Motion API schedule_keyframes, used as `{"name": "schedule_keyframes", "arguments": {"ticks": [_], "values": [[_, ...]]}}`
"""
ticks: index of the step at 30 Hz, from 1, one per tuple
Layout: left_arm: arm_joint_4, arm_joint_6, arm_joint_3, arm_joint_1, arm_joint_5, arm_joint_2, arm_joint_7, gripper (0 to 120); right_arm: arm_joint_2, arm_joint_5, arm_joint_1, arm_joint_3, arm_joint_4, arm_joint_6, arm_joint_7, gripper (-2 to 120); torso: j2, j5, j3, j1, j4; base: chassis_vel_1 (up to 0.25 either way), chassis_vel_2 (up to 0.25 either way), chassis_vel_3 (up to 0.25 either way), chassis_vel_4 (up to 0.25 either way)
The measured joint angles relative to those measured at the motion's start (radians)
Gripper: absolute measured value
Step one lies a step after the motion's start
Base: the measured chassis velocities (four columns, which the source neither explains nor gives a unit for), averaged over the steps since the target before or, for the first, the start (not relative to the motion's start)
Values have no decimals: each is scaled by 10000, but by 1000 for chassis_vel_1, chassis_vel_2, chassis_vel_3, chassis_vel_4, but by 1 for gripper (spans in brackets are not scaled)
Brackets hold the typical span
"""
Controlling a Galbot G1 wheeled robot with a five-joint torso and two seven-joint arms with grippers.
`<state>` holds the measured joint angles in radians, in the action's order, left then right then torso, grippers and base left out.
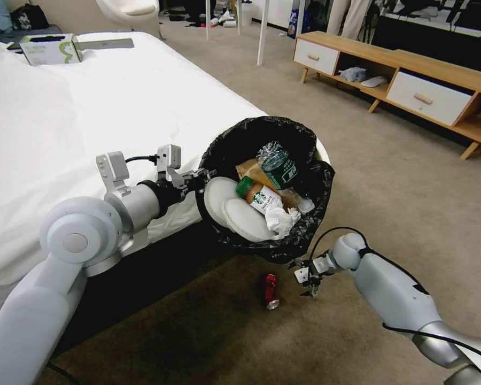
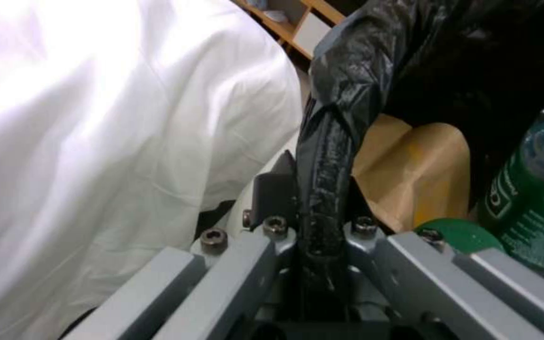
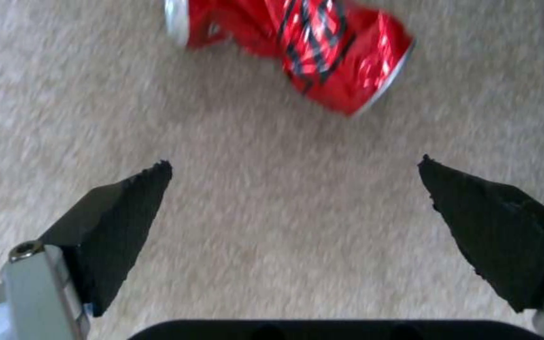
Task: Pick up the trash bin and place the garbage on the floor into it.
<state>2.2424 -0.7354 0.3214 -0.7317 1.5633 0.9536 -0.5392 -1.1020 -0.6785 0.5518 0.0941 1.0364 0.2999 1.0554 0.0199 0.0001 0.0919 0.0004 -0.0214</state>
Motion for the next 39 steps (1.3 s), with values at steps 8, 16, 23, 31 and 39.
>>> {"name": "schedule_keyframes", "arguments": {"ticks": [8,16,23,31,39], "values": [[76,0,185,-78,35,-159,14,2,-52,-4,-142,-43,-82,12,-23,100,0,-1,0,0,0,0,0,0,0],[34,0,153,-36,23,-47,21,2,24,54,-197,-148,-176,-49,-204,100,0,0,0,0,-1,0,0,0,0],[47,0,198,-97,13,-119,21,2,572,1688,-116,-72,-66,-842,-621,100,0,1,0,0,1,0,0,0,0],[62,0,293,-82,25,-156,20,2,2179,6254,569,357,1492,-2864,-3586,100,0,0,-1,0,0,0,0,0,0],[-42,-1,254,14,19,-58,-18,2,3094,9873,1516,52,3484,-4538,-8130,100,3,0,-1,0,-1,0,0,0,0]]}}
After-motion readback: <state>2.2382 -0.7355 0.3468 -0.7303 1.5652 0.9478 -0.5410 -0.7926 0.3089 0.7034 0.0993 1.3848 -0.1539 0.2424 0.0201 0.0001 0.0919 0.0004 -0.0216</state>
